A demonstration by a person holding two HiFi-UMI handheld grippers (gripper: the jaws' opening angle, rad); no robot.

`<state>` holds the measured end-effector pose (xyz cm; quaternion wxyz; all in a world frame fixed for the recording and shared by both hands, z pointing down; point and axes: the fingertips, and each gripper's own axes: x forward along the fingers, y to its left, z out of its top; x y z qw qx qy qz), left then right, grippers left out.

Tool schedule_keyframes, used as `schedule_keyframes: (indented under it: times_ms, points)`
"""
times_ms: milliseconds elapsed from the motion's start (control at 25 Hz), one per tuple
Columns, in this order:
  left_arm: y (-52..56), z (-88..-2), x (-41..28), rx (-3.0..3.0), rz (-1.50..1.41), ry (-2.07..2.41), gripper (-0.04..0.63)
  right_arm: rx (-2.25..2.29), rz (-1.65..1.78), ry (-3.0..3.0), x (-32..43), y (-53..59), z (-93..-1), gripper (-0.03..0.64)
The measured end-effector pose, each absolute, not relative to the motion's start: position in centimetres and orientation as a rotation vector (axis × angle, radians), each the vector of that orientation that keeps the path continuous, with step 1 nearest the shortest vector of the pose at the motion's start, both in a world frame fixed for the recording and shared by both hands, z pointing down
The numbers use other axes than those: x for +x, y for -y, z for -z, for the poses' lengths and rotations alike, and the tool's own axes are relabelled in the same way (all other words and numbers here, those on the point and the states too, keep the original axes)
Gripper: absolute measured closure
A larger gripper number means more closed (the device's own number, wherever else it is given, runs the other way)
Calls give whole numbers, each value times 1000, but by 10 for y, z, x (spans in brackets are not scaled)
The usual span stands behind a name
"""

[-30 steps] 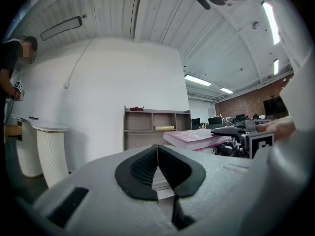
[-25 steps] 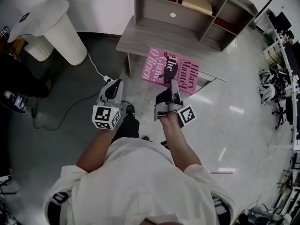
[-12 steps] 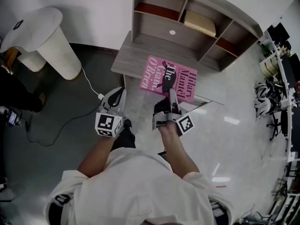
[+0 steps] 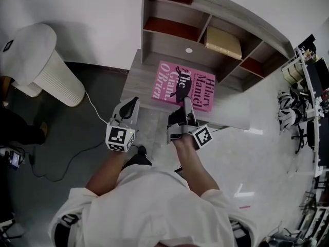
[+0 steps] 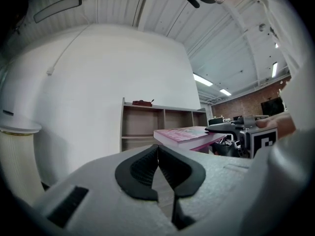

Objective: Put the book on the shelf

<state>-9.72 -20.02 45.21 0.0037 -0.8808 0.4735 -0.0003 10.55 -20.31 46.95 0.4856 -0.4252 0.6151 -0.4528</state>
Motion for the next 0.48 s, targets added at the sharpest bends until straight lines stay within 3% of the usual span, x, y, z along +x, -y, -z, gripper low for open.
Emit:
schedule_keyframes:
  times_ms: [480]
  points:
    - [304,-451,-121,-2747,-29,-1458,578,-1046,1036,-1547,69,314,-445,462]
